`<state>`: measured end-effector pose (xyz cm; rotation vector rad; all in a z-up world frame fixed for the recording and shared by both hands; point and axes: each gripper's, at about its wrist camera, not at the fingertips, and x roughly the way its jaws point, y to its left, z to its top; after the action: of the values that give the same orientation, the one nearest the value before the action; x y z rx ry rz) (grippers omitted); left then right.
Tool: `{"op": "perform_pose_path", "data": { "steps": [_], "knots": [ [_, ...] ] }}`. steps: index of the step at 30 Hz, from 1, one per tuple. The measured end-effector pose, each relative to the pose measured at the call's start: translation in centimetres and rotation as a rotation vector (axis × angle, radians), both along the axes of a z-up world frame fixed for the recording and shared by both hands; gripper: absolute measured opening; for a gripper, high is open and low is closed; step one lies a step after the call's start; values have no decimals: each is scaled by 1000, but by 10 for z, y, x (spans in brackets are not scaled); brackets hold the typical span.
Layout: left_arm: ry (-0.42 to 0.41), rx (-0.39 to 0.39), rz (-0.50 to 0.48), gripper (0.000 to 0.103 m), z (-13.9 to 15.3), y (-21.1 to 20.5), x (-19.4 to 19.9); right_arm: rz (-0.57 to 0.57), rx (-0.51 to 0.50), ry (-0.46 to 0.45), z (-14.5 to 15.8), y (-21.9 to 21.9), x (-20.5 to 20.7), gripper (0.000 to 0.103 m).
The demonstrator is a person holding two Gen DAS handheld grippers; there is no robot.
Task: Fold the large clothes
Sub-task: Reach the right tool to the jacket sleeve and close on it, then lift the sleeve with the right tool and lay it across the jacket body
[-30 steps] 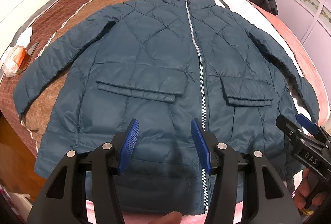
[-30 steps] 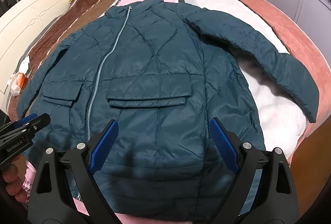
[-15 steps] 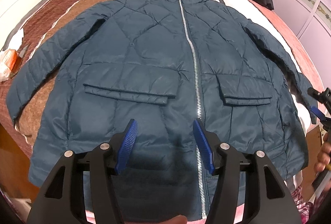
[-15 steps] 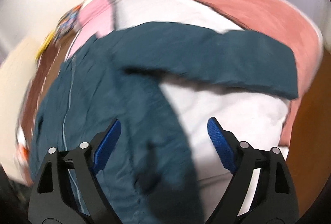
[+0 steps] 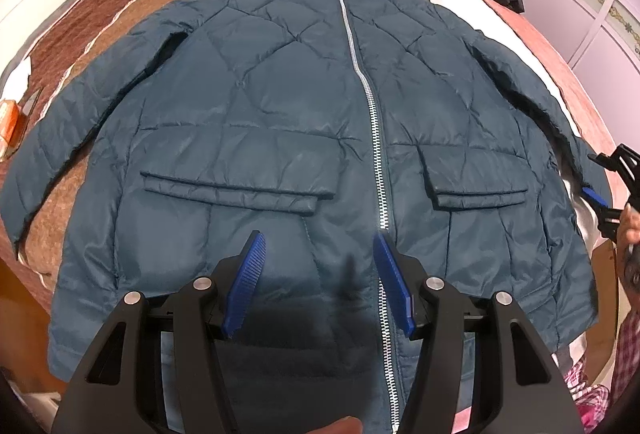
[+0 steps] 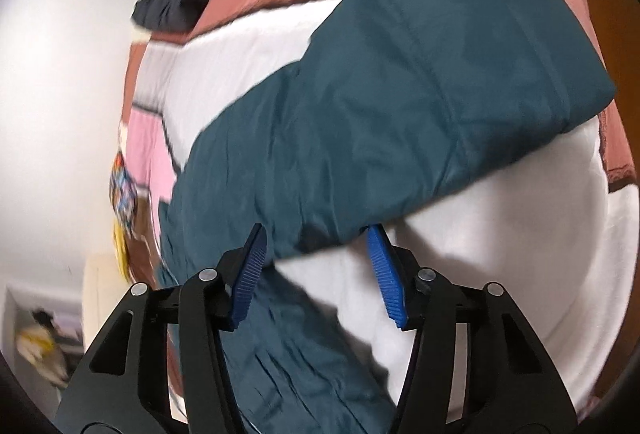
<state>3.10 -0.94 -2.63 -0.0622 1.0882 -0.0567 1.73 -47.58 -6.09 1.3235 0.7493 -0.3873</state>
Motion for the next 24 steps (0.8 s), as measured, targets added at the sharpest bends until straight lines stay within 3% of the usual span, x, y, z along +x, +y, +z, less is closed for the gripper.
{"op": "perform_pose_path", "data": {
  "steps": [2, 4, 5, 10, 14, 15, 18, 21, 24],
  "knots": [
    [4, -2, -4, 56, -1, 0, 1, -54, 25, 21, -6, -7, -1, 39],
    [4, -4, -6, 56, -1, 1, 3, -79, -14, 48, -7, -9, 1, 15],
    [4, -6, -7, 56, -2, 2, 3, -82, -43, 61, -6, -11, 2, 12],
    [3, -22, -1, 56, -2, 8, 5, -78, -213, 79, 11, -9, 12, 5],
    [6, -49, 16, 56, -2, 18, 8, -4, -506, 60, 64, 10, 36, 4],
    [7, -54, 21, 56, -2, 20, 8, 33, -626, 36, 88, 22, 46, 4],
    [7, -80, 43, 56, -1, 28, 10, 144, -860, -42, 137, 60, 70, 4],
    [-1, -104, 66, 56, 1, 36, 10, 331, -1131, -175, 182, 135, 95, 4],
    [-9, -126, 96, 56, 3, 47, 10, 654, -1324, -329, 192, 245, 116, 4]
  ]
}}
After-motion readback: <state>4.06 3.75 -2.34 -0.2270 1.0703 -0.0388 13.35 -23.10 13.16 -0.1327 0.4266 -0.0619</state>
